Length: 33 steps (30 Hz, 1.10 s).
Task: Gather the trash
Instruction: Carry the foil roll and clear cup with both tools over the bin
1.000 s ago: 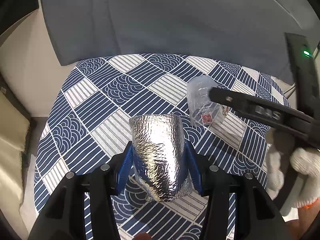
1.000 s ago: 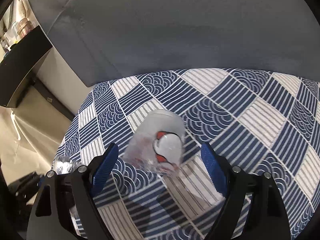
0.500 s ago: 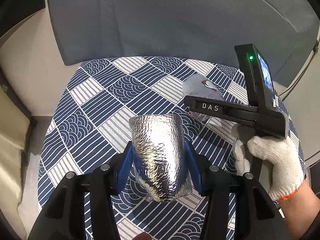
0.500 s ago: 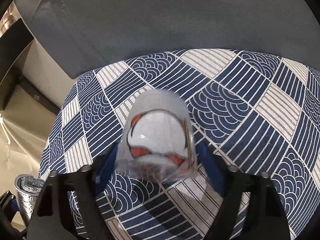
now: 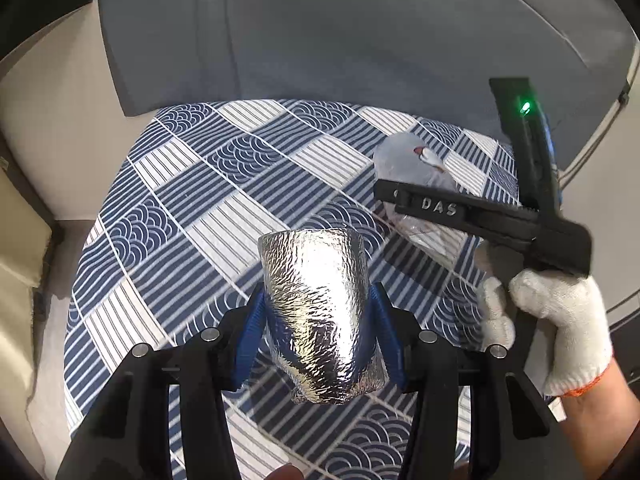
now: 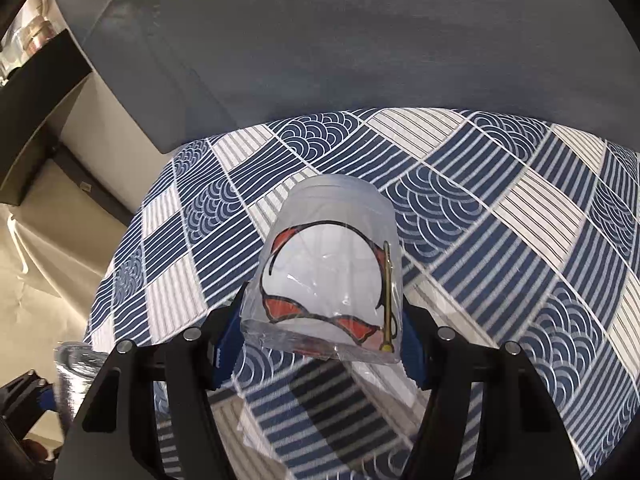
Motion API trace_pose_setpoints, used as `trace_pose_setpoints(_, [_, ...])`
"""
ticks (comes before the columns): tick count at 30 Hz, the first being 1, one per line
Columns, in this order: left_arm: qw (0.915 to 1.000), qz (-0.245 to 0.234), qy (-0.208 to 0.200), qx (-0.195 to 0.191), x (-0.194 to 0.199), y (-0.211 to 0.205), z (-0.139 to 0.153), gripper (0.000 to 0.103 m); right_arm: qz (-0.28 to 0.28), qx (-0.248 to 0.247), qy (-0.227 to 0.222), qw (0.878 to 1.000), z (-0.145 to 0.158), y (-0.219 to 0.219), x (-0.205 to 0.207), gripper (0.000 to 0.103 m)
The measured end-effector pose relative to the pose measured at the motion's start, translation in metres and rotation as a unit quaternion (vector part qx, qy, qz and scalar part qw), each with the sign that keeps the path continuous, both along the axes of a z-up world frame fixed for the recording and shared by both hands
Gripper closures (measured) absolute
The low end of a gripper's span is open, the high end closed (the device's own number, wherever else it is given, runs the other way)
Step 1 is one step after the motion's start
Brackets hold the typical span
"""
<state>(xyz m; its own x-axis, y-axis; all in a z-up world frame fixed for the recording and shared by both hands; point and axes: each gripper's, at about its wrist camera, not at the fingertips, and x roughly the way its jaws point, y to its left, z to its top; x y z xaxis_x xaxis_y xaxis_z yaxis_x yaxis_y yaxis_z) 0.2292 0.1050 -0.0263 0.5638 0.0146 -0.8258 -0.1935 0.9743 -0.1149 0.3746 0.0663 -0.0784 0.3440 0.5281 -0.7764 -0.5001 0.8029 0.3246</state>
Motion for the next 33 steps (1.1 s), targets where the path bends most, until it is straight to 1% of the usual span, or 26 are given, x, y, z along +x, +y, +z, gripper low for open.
trace_pose_setpoints(5, [0.9999, -0.011, 0.007, 0.007, -0.017, -0.014, 0.001, 0.054, 0.002, 0.012, 0.003, 1.0, 0.01, -0.023, -0.031, 0.038])
trace_pose_setpoints(11, [0.9996, -0.022, 0.008, 0.013, -0.045, -0.034, 0.014, 0.054, -0.001, 0.031, 0.013, 0.999, 0.02, -0.055, -0.077, 0.038])
trace_pose_setpoints(16, [0.9987, -0.038, 0.002, 0.033, -0.069, -0.059, 0.029, 0.054, 0.0, 0.042, 0.018, 0.999, 0.026, -0.073, -0.111, 0.038])
trace_pose_setpoints(20, [0.9983, -0.044, 0.0, 0.038, -0.09, -0.075, 0.034, 0.054, -0.002, 0.051, 0.017, 0.999, 0.03, -0.094, -0.14, 0.038])
trace_pose_setpoints(23, [0.9981, -0.047, 0.001, 0.039, -0.105, -0.084, 0.031, 0.054, 0.0, 0.051, 0.013, 0.999, 0.032, -0.108, -0.159, 0.038])
trace_pose_setpoints(28, [0.998, -0.05, 0.01, 0.037, -0.131, -0.1, 0.019, 0.054, 0.004, 0.051, 0.01, 0.999, 0.035, -0.131, -0.195, 0.038])
trace_pose_setpoints(33, [0.998, -0.05, 0.015, 0.035, -0.16, -0.113, 0.009, 0.054, 0.012, 0.038, 0.005, 0.999, 0.032, -0.148, -0.231, 0.038])
